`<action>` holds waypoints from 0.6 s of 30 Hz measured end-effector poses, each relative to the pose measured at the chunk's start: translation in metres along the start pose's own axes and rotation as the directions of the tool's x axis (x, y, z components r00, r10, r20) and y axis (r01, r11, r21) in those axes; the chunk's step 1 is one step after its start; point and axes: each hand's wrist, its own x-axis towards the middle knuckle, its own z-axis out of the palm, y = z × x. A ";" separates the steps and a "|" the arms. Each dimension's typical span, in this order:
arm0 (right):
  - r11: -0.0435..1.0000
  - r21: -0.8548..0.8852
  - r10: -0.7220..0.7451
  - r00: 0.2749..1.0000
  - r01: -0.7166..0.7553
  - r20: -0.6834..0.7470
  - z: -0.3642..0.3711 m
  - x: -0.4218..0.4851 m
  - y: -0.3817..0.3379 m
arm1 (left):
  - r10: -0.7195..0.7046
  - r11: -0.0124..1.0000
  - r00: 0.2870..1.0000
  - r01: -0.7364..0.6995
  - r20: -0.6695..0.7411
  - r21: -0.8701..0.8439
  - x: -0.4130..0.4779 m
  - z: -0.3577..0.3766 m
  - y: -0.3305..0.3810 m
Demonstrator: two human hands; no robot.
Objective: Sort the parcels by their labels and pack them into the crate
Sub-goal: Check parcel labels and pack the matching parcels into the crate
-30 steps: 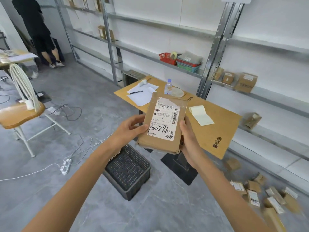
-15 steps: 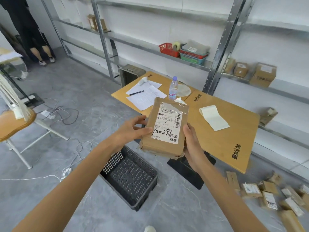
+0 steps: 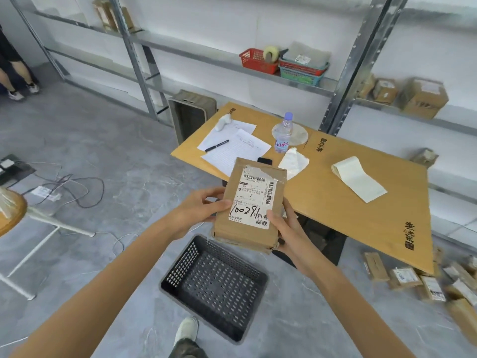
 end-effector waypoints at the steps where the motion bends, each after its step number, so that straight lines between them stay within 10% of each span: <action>1: 1.000 0.005 0.016 0.999 -0.016 -0.031 0.017 0.011 0.003 | -0.013 1.000 1.000 0.012 0.015 0.008 0.007 -0.019 -0.007; 11: 0.925 0.226 0.331 0.940 -0.306 -0.080 0.136 0.091 0.056 | -0.207 0.977 0.976 0.210 0.072 -0.031 0.066 -0.142 -0.074; 18: 0.904 0.357 0.329 0.915 -0.234 -0.234 0.131 0.103 0.094 | -0.347 0.938 0.930 0.347 0.123 0.021 0.081 -0.144 -0.104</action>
